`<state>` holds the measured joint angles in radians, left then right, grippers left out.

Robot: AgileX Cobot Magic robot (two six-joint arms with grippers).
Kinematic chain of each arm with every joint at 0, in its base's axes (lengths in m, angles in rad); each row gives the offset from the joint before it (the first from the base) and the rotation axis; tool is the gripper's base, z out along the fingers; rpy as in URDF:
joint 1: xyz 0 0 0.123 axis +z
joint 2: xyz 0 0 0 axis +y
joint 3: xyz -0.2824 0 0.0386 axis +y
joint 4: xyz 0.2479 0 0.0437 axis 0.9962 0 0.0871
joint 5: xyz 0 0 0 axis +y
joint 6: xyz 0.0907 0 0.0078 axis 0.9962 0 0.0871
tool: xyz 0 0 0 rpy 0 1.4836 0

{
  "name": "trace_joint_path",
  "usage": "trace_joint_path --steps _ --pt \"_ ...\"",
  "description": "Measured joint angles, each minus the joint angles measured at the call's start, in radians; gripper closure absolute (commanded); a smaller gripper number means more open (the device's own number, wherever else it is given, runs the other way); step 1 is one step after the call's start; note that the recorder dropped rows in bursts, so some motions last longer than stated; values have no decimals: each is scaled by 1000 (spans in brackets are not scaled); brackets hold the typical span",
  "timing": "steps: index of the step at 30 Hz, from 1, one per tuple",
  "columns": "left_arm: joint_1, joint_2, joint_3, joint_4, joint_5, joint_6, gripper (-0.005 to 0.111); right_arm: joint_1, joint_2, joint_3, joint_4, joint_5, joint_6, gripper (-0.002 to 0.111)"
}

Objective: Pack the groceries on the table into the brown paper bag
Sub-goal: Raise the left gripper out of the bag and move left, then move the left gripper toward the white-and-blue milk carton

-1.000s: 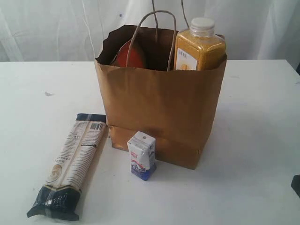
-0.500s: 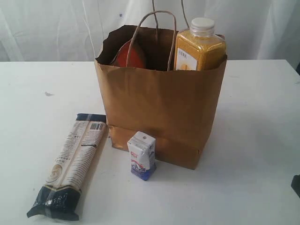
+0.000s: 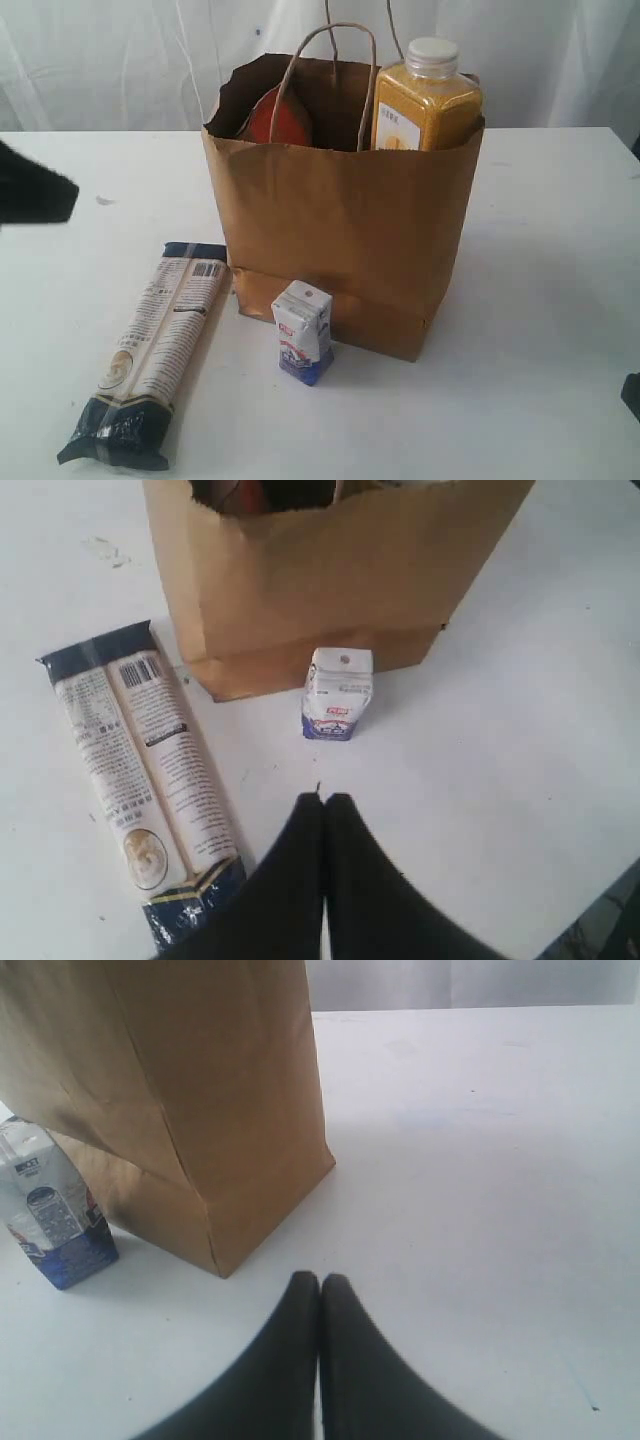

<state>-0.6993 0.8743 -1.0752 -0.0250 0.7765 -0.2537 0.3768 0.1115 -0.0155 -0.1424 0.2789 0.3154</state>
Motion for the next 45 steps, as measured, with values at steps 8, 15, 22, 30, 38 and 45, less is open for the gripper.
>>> trace_joint_path --steps 8,15,22,30,38,45 --pt "0 -96 397 -16 -272 -143 107 0 0 0 0 0 0 108" --pt "0 -63 498 -161 -373 -66 107 0 0 0 0 0 0 108" --pt "0 11 494 -232 -467 59 107 0 0 0 0 0 0 108" --pt "0 71 494 -169 -581 88 107 0 0 0 0 0 0 108" --pt "0 82 493 -160 -582 176 107 0 0 0 0 0 0 108" --pt "0 82 488 -210 -408 359 107 0 0 0 0 0 0 108"
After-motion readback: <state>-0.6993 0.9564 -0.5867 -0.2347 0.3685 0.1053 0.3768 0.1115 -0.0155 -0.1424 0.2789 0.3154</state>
